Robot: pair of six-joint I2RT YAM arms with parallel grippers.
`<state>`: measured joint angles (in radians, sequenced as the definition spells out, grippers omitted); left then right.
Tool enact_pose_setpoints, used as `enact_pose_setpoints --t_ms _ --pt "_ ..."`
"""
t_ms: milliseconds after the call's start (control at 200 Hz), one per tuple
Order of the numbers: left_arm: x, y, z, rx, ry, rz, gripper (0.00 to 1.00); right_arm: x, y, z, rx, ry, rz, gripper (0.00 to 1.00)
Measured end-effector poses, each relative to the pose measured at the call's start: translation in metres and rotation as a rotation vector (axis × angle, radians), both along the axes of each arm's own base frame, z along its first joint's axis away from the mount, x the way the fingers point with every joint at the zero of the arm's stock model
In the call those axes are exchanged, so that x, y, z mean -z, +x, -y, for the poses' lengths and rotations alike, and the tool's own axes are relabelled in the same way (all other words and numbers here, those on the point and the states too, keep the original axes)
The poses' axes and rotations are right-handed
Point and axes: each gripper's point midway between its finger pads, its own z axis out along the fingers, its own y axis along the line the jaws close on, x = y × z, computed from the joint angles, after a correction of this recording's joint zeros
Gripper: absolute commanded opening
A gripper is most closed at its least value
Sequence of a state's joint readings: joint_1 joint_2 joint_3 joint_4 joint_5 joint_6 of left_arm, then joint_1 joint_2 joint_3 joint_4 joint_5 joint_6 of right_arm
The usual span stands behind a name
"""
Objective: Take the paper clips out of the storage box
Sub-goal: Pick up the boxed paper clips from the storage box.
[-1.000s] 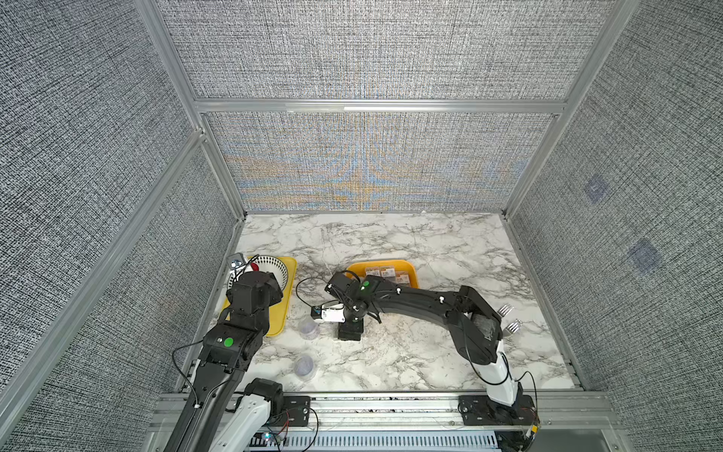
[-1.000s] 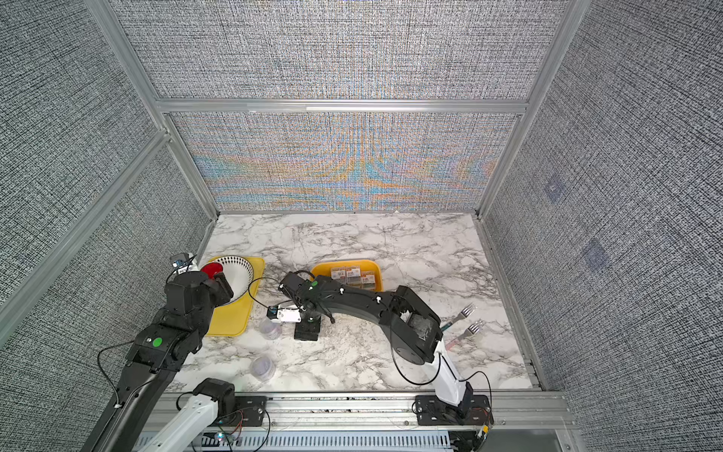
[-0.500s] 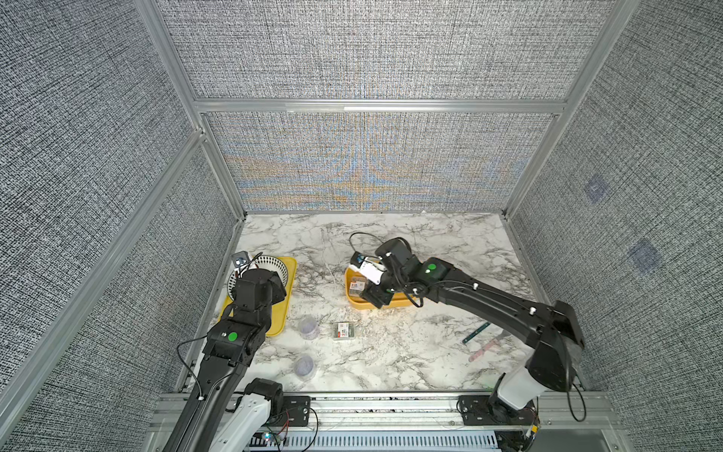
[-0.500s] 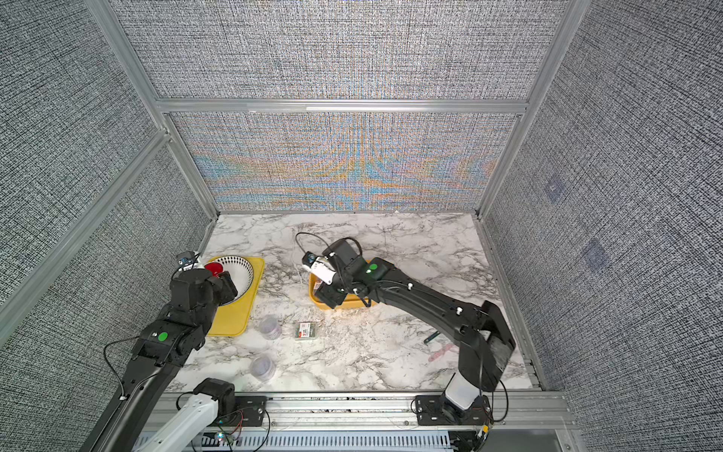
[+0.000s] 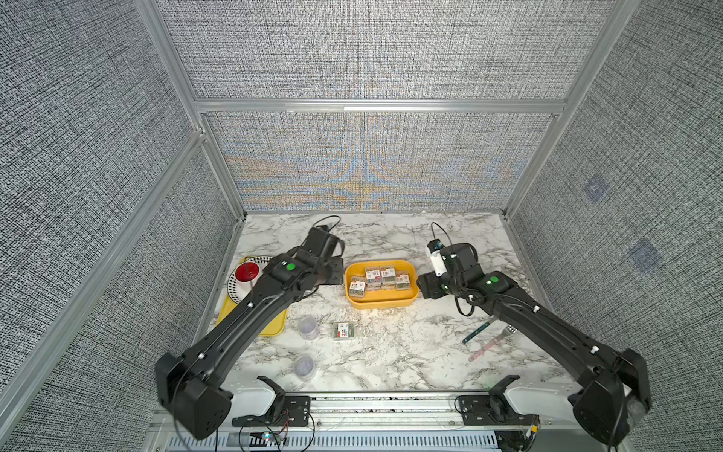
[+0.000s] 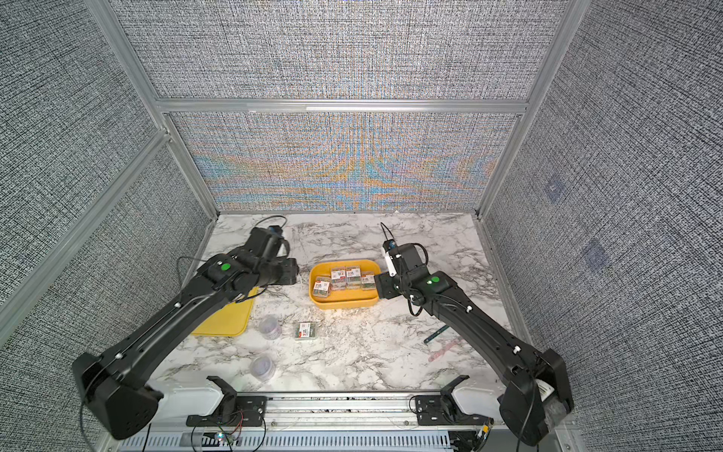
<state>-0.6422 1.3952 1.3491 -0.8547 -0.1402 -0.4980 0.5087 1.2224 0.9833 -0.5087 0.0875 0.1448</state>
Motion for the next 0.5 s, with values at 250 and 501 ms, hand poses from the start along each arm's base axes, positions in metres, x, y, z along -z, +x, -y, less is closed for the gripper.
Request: enact_pose_setpoints --t_ms 250,501 --pt "0.043 0.012 0.051 0.100 0.137 -0.175 0.58 0.001 -0.020 0.046 0.106 0.045 0.033 0.81" --pt "0.085 0.009 0.073 0.174 0.208 -0.306 0.59 -0.012 -0.022 0.049 0.100 0.094 0.079 0.81"
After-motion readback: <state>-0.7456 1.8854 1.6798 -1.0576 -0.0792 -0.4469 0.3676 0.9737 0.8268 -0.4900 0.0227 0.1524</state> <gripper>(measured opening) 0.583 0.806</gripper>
